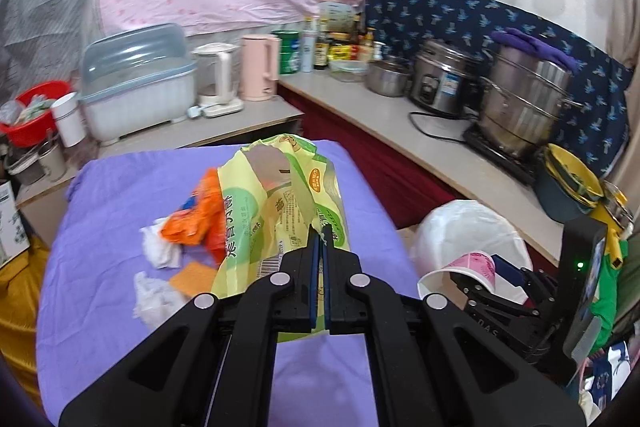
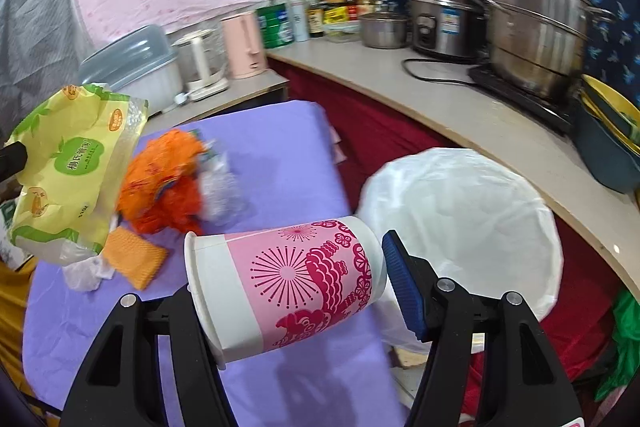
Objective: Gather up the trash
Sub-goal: 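Carry the wipes pack and cup over the white bin and open both tools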
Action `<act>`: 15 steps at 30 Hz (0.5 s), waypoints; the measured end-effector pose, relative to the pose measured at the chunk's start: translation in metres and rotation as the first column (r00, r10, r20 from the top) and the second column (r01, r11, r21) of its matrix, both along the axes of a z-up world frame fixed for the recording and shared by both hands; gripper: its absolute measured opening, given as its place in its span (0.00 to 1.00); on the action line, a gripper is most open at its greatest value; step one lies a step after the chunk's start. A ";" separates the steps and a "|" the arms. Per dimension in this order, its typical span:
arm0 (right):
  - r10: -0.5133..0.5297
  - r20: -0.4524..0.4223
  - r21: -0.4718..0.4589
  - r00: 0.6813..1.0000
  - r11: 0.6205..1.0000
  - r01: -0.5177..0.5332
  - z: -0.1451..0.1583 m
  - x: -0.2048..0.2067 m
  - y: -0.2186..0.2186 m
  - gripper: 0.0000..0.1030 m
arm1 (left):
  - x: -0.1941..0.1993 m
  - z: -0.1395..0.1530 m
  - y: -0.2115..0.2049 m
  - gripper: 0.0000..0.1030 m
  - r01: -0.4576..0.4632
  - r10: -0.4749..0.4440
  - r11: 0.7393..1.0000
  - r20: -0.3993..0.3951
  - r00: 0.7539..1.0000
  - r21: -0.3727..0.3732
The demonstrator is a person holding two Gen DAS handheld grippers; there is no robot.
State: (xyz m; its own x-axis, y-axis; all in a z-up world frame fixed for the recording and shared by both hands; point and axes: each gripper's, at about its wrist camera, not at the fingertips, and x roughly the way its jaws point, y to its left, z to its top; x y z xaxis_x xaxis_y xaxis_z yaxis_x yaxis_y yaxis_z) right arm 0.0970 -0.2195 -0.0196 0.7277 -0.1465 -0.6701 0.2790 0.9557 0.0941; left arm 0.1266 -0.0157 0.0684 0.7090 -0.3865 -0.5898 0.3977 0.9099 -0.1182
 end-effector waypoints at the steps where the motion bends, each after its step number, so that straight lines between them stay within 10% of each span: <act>1: -0.030 0.000 -0.005 1.000 1.000 0.030 0.000 -0.005 -0.014 0.59 | -0.001 0.000 -0.012 0.01 0.025 -0.025 1.000 0.000 1.000 0.002; 15: -0.290 -0.073 -0.024 0.954 0.957 0.289 -0.030 -0.023 -0.145 0.59 | 0.007 -0.030 -0.180 0.01 0.348 -0.351 0.936 -0.096 0.931 -0.047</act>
